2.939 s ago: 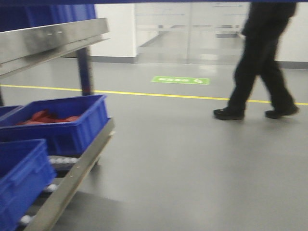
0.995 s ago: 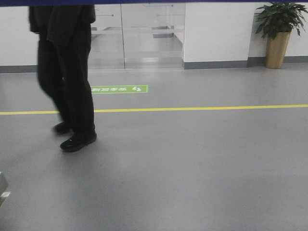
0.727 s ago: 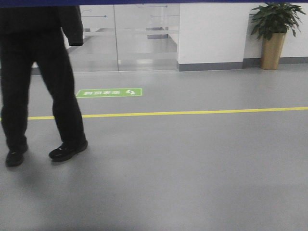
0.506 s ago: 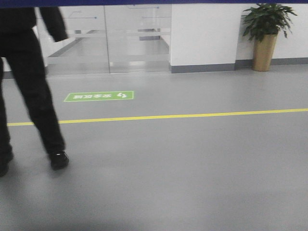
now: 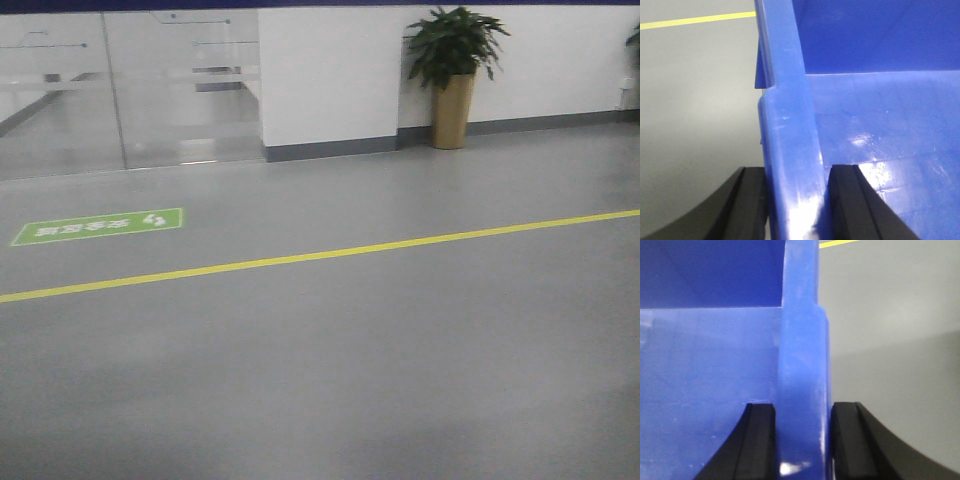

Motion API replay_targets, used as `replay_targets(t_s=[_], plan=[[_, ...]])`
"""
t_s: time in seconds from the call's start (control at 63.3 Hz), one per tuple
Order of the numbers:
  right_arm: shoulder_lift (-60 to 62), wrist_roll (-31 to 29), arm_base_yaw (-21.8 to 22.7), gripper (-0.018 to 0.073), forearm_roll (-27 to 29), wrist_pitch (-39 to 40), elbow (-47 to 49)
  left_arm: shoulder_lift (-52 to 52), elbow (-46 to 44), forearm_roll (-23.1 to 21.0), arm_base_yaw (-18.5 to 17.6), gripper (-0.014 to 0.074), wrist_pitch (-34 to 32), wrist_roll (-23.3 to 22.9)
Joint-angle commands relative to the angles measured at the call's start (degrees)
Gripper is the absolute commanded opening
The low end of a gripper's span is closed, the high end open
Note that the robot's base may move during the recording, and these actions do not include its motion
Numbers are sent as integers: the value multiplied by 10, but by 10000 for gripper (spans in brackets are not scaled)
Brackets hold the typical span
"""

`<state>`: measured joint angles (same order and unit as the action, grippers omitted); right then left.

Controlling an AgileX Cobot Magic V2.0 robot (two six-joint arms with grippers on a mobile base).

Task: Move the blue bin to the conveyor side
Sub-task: 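Drive toward the red-framed conveyor table holding the bin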

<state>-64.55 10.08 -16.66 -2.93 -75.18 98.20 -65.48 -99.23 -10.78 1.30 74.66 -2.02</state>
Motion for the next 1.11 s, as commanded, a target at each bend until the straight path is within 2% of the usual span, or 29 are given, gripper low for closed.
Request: replay_targets(t_s=[0.0,1.09], plan=[[11,-2,4,-79,-40,52,8,12,-9,7,1,-20,-47,14],[11,-2,4,-79,-40,52,8,12,-9,9,1,-20,-47,14]])
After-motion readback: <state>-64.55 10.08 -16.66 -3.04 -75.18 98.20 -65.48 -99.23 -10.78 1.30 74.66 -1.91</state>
